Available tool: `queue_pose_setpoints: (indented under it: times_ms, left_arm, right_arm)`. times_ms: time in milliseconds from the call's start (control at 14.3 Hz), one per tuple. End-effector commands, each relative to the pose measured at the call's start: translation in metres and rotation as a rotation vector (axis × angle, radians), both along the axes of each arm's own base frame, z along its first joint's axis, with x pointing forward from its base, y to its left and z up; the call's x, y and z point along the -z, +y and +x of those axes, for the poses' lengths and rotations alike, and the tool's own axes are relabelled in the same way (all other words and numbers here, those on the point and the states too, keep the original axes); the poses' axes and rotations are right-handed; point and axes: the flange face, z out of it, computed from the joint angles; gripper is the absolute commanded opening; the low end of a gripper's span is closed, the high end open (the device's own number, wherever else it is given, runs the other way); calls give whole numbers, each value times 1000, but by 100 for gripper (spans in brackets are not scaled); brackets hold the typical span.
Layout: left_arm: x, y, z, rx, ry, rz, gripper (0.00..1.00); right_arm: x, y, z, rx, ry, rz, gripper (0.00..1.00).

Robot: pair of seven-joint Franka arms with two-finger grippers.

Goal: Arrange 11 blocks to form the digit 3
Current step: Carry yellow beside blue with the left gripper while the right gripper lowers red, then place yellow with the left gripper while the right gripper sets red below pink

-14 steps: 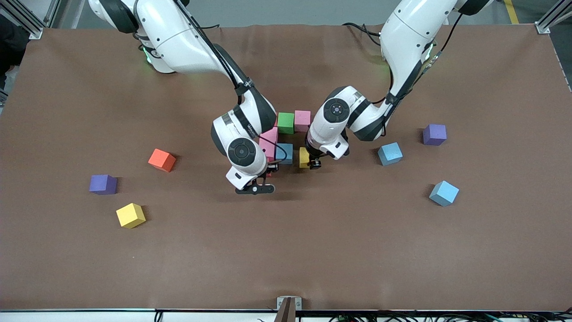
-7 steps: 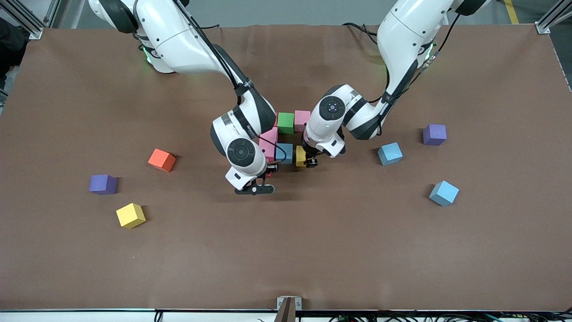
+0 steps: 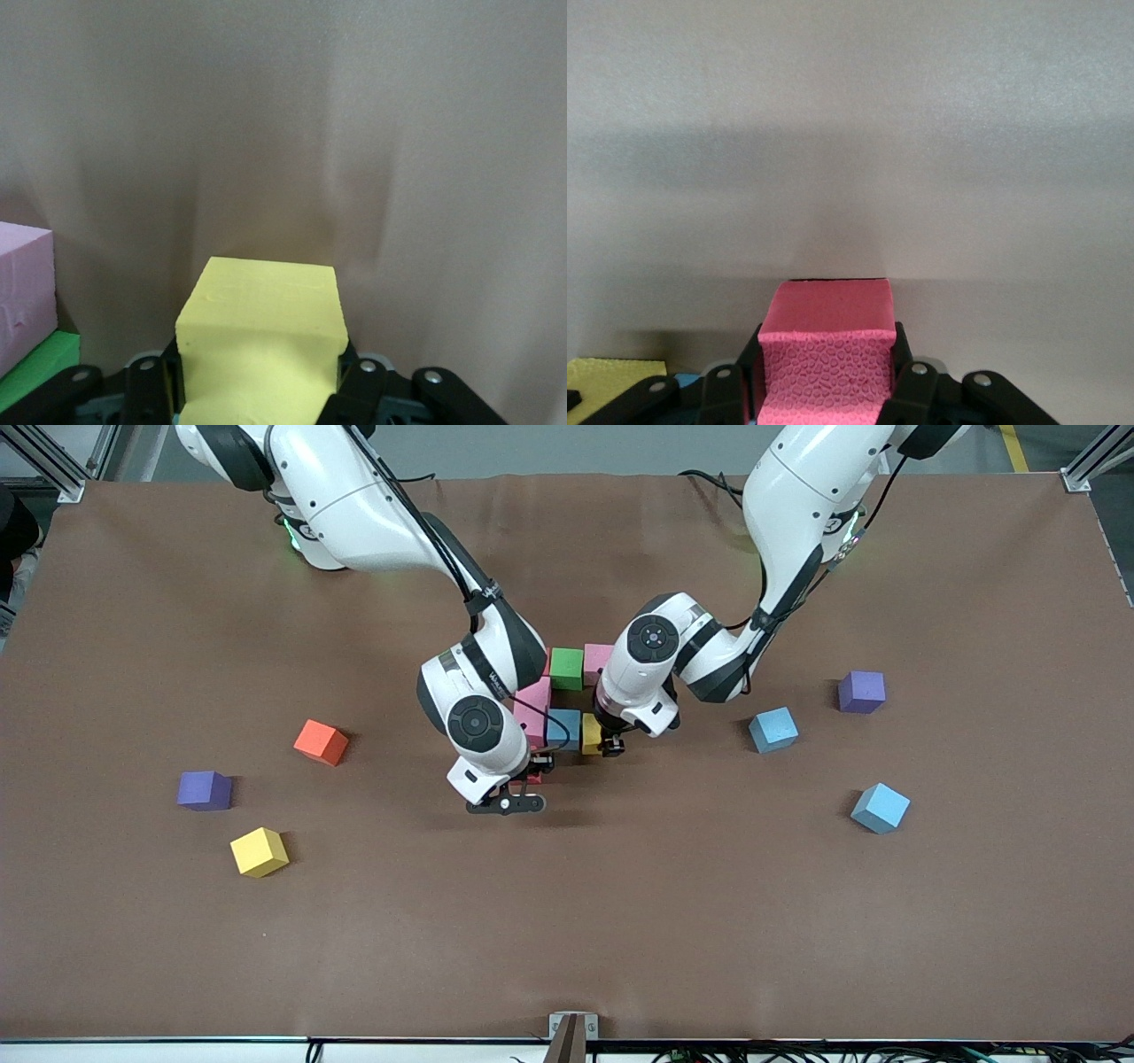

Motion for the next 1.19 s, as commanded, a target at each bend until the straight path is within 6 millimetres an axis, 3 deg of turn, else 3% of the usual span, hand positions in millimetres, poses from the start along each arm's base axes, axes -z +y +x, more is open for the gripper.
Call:
queue_pose_setpoints:
  times_ms: [0, 349, 906, 1046, 1116]
  left_arm:
    - [4, -6, 1, -6, -14, 2, 8]
    - [5, -7, 0, 20, -28, 14, 9]
    - [10, -13, 2, 21, -25, 7, 26]
    - [11, -15, 1, 28, -25, 6, 53]
    - [10, -17, 1, 42, -34, 9, 77]
  right_arm:
    - [-2, 2, -4, -6, -4, 9, 55]
    - [-1, 6, -8, -16, -3, 7, 56]
    - [1, 11, -15, -41, 1, -3, 56]
    - [1, 11, -15, -61, 3, -3, 56]
    - [2, 11, -15, -66, 4, -3, 56]
